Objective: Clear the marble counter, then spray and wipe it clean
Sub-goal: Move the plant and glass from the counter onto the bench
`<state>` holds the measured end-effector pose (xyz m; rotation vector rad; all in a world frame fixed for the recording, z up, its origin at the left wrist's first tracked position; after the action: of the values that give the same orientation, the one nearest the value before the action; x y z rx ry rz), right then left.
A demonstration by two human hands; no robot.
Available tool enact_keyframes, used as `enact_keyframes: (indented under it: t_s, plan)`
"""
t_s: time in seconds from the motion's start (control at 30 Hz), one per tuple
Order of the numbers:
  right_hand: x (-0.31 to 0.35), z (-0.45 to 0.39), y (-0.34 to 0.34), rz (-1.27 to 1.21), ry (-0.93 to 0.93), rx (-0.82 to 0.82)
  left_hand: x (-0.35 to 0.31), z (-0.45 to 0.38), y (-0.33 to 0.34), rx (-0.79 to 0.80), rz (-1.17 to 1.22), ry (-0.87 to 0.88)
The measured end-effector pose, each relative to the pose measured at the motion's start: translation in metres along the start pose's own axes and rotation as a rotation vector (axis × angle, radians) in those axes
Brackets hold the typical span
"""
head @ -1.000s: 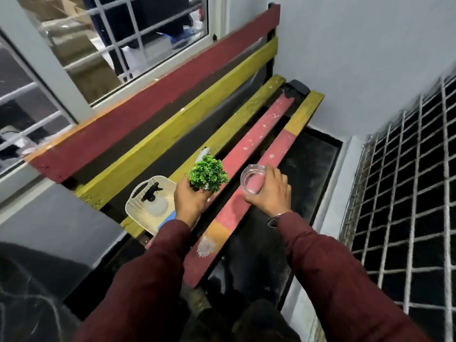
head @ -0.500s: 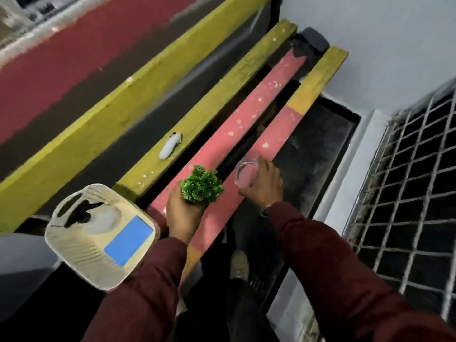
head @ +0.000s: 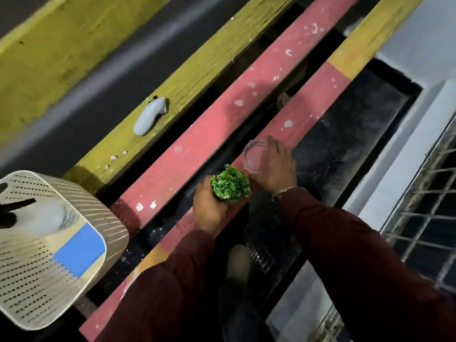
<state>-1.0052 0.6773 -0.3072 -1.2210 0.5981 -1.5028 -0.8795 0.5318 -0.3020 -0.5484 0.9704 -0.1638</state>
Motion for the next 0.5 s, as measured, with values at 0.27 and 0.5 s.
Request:
enact_keyframes:
  t_s: [0.27, 0.5]
  plan:
    - [-0.011, -0.003, 0.015, -0.079, -0.019, 0.101, -0.001, 0.000, 0.005, 0.010, 0.066, -0.077]
    - [0.010, 0.007, -0.006, 0.015, -0.036, 0.098, 0.011, 0.008, -0.024, 0.101, -0.037, -0.141]
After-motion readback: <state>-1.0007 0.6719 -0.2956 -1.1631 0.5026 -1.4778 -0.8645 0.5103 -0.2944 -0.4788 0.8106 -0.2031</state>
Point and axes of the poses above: each hand's wrist, its own z-axis away from the middle knuckle, its own y-axis out of the palm, x = y × z, the point moved 1 cm from there along -z, towards the middle knuckle, and after that the axes turned 7 degrees about x, right-handed, at the moved point
